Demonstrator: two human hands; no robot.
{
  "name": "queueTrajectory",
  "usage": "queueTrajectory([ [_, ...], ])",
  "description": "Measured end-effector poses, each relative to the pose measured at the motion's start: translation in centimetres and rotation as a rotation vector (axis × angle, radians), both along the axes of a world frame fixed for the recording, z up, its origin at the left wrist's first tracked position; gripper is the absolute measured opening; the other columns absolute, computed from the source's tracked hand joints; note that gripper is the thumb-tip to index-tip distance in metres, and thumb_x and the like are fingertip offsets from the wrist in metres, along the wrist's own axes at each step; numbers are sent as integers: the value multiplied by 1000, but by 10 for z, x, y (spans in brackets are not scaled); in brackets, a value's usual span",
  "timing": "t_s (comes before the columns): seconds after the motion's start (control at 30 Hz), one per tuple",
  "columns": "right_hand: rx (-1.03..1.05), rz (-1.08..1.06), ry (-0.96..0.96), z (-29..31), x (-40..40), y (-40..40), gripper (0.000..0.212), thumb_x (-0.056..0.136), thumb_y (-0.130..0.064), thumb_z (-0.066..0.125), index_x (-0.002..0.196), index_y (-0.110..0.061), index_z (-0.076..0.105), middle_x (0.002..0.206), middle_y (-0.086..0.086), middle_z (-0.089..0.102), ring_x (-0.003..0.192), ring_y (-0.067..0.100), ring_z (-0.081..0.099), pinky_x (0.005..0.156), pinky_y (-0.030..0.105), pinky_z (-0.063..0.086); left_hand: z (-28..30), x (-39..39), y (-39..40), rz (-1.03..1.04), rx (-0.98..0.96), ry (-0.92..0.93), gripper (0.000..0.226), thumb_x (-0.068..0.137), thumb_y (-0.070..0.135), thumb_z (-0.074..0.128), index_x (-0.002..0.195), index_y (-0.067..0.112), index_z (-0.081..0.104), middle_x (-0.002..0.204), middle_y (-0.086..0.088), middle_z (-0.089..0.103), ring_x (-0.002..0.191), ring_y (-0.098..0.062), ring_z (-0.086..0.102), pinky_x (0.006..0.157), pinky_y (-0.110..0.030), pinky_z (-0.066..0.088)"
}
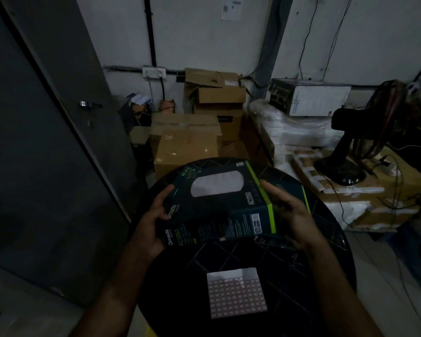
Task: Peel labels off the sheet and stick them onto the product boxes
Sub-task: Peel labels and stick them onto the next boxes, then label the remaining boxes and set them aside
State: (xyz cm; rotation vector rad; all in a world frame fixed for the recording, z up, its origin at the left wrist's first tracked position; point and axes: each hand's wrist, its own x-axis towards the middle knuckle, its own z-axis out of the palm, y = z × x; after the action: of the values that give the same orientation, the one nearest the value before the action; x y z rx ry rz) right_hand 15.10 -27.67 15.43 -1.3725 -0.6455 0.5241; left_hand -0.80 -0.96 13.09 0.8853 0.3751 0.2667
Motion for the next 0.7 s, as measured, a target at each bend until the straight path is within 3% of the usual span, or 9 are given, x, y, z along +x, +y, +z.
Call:
queueTrajectory([
  [0.07, 79, 13, 300, -5, 2, -1, 73, 78, 20, 30, 131, -16, 65, 143, 15, 56, 132, 33, 53, 87, 40, 58, -7, -5, 9, -16, 56, -22, 85, 58, 2, 50, 139, 29, 53, 137, -8, 59, 119, -31, 61, 96, -44, 48],
  [0.13, 88, -7, 377, -7, 0, 7, 51, 91, -8, 42, 138, -18, 57, 145, 13, 54, 133, 34, 50, 95, 48, 53, -13, -7, 18, -75, 129, -25, 88, 58, -2, 47, 141, 29, 50, 140, -7, 56, 125, -32, 56, 102, -48, 43],
  [0.23, -209, -98, 190, -19, -5, 29, 55, 89, -55, 60, 140, -37, 49, 150, 2, 47, 130, 22, 52, 106, 49, 46, -19, -6, 23, -213, 313, -50, 93, 58, -6, 48, 144, 31, 45, 145, -4, 51, 129, -31, 52, 104, -51, 43],
  [0.3, -492, -133, -101, -30, -6, 40, 73, 73, -73, 70, 137, -58, 41, 159, -3, 30, 144, 22, 34, 115, 59, 31, -22, -3, 26, -289, 400, -34, 94, 58, -8, 50, 143, 32, 45, 144, -3, 52, 127, -30, 55, 94, -45, 51],
  [0.4, -617, -103, -305, -44, -6, 39, 89, 56, -73, 78, 133, -72, 32, 167, -7, 4, 154, 19, -6, 119, 67, 7, -24, 6, 28, -342, 643, 24, 97, 54, -6, 54, 138, 41, 49, 147, 1, 45, 132, -25, 48, 87, -27, 52],
  [0.47, -610, -104, -312, -48, -7, 34, 89, 54, -73, 79, 133, -69, 37, 167, -9, -7, 153, 17, -10, 118, 68, 8, -26, 17, 21, -327, 878, 105, 92, 58, -6, 56, 131, 49, 52, 154, 9, 24, 140, -13, 28, 83, -7, 46],
  [0.53, -611, -129, -337, -61, -2, 26, 88, 55, -77, 76, 135, -64, 43, 167, -11, -6, 154, 17, -1, 119, 65, 13, -30, 30, 10, -297, 1017, 124, 85, 66, -10, 62, 125, 51, 56, 158, 13, 6, 142, -4, 15, 83, 1, 39],
  [0.63, -596, -135, -345, -76, 16, 7, 80, 56, -79, 75, 129, -57, 54, 164, -19, 14, 151, 12, 18, 120, 57, 21, -46, 51, -3, -357, 1217, 63, 69, 72, 23, 80, 126, 57, 54, 161, 16, 1, 147, -1, 5, 112, -15, 22],
  [0.7, -583, -130, -339, -81, 33, -10, 76, 57, -75, 78, 127, -52, 60, 159, -23, 26, 147, 6, 26, 120, 53, 24, -56, 69, -19, -403, 1258, 88, 58, 73, 40, 83, 124, 53, 59, 161, 16, 10, 146, -1, 11, 114, -28, 21],
])
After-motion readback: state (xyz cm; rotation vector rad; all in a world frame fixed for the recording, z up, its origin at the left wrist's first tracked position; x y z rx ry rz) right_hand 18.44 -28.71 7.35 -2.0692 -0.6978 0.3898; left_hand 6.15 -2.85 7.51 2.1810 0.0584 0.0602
